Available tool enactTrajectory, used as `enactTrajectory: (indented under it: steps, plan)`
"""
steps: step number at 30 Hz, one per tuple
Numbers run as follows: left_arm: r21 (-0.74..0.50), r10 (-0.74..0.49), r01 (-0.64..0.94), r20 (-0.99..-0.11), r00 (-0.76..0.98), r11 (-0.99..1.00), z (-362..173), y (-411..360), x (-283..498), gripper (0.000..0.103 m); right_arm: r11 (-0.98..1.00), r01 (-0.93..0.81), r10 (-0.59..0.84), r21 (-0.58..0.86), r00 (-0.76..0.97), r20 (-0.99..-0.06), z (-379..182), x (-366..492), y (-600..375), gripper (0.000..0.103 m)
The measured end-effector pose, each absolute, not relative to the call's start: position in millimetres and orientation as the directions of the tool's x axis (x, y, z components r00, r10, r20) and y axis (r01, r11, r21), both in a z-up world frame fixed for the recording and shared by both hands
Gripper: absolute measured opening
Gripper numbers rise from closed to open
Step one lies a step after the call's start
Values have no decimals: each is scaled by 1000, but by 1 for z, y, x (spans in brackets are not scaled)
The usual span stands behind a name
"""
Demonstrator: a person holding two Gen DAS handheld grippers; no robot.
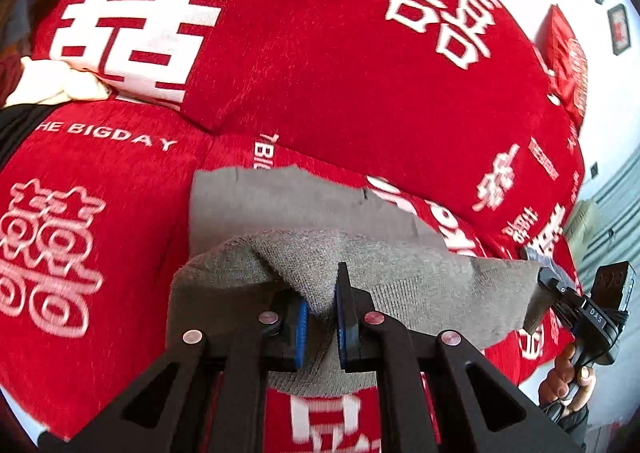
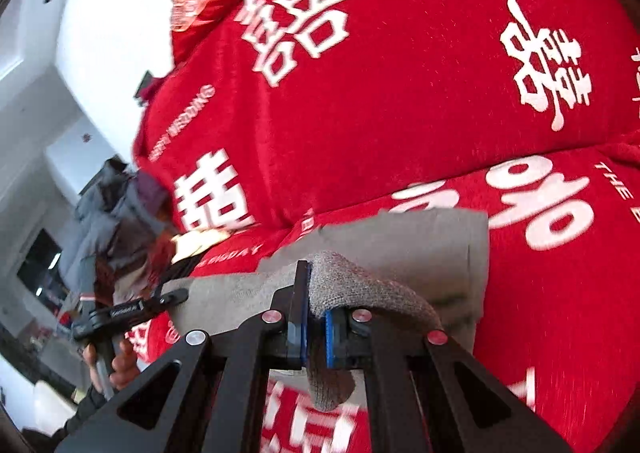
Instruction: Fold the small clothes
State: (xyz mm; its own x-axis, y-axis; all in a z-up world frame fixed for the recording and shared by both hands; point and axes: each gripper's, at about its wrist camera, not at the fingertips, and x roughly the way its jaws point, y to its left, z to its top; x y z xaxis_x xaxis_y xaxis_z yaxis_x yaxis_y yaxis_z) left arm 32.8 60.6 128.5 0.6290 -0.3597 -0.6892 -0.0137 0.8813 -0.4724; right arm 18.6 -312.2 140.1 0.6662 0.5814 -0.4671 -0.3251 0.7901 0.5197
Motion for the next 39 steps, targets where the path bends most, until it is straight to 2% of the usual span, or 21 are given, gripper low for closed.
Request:
enactTrajectory:
  steps: [6,9,11,13,17,18,19,20,21,22,25,28,31,34,36,39]
  plan:
    - [-462,-336,-98,-759,557,882,86,61,122,12,827,-233,528,511,634,-565,117,119,-296,6]
    - [-478,-352,-131,-781,516,869,58,64,157,13,836,-179,512,519,595,-620,89,162,-295,6]
    - [-507,-388,-183,-807,446,843,31,70,179,14,823,-102,519,558,535,-667,60,188,-299,11]
    - [-537,-433,-226,-816,382,813,8,76,190,43,829,-18,493,558,493,-717,39,205,-305,11]
    - [-635,-511,-236,-749,422,736,9,95,185,44,798,49,514,601,466,-720,25,208,-324,15]
    - [-646,-514,-229,-736,440,729,15,100,181,55,793,47,516,607,477,-711,28,203,-328,21]
    - [-653,-511,-217,-722,466,725,23,106,173,81,788,41,520,614,491,-699,33,194,-333,35]
    - [-649,-487,-211,-712,506,731,32,112,160,94,785,29,521,619,508,-685,38,184,-337,44]
    - [-629,-448,-208,-712,540,749,40,115,148,101,791,13,515,611,525,-678,43,173,-340,64]
    - [-594,-410,-185,-716,565,783,48,116,135,101,801,-8,506,599,544,-669,49,162,-341,72]
    - [-463,-392,5,-745,539,886,59,93,99,101,851,-150,492,504,565,-663,64,131,-331,72]
    - [-323,-376,193,-803,462,927,50,51,85,101,904,-293,422,310,515,-746,62,119,-299,72]
    - [-266,-401,362,-836,375,893,37,2,92,101,881,-416,413,224,447,-794,53,124,-268,72]
    - [-234,-363,366,-868,339,901,21,-18,122,101,858,-490,385,152,418,-823,45,141,-244,72]
    - [-227,-345,336,-870,353,914,20,-20,148,101,860,-483,388,162,414,-823,44,160,-239,72]
    - [-302,-365,216,-848,385,929,28,-2,189,101,881,-412,423,231,469,-775,57,190,-251,72]
